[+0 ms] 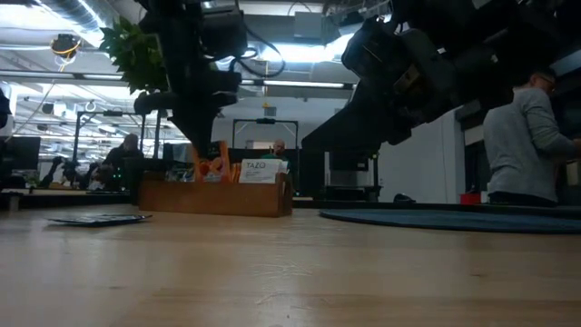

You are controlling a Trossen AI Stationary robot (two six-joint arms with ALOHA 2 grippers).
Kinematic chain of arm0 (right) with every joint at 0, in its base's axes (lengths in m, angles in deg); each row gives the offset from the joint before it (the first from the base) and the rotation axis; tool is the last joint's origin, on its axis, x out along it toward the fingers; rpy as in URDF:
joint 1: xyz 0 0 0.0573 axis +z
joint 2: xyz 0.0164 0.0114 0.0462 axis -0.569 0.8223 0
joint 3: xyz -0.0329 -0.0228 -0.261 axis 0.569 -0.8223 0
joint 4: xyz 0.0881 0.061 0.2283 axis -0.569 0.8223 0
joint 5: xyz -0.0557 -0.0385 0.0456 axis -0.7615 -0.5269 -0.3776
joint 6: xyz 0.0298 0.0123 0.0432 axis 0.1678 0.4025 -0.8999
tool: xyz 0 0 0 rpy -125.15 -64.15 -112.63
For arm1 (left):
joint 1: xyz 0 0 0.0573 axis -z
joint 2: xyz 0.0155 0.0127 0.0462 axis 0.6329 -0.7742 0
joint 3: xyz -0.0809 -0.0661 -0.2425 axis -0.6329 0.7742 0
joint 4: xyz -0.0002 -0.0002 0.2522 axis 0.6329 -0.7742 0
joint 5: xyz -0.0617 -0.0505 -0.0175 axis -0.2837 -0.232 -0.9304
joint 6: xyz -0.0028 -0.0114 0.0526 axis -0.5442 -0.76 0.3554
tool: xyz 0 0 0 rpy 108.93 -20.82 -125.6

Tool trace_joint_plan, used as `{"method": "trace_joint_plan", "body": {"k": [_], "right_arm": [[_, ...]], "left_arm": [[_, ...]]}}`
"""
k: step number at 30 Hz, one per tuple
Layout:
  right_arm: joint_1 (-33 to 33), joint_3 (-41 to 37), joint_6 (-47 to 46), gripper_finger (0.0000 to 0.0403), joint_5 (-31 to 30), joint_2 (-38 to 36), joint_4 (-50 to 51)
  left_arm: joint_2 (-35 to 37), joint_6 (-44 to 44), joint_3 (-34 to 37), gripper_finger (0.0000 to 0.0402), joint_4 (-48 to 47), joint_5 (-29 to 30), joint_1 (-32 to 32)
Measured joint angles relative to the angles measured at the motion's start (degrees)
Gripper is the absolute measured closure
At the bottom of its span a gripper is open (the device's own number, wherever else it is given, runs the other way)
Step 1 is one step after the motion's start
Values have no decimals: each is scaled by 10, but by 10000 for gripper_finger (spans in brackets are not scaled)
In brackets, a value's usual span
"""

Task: Pick & Place Tea
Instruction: Put the orange tea bag into the middle section of the wooden organizer, then put the dark blue tea bag into the left section of the wooden organizer

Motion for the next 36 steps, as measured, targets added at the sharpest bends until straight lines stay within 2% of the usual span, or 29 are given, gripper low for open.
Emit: {"method": "trace_joint_plan", "body": {"k": [13, 20, 24, 29, 34, 36], "right_arm": [[0, 0, 0, 400, 0, 0, 2], [0, 0, 0, 400, 0, 0, 2], [0, 0, 0, 400, 0, 0, 2], [0, 0, 2, 397, 0, 0, 2], [0, 0, 2, 383, 0, 0, 0], [0, 0, 2, 379, 0, 0, 0]], "left_arm": [[0, -3, 0, 357, 18, -2, 0], [1, -3, 0, 324, 19, 16, 3], [1, -2, -3, 319, 18, 20, 13], [1, -37, -40, 341, -35, 22, 37], [2, -122, -89, 391, -103, 17, 75], [5, -151, -95, 396, -121, 15, 93]]}}
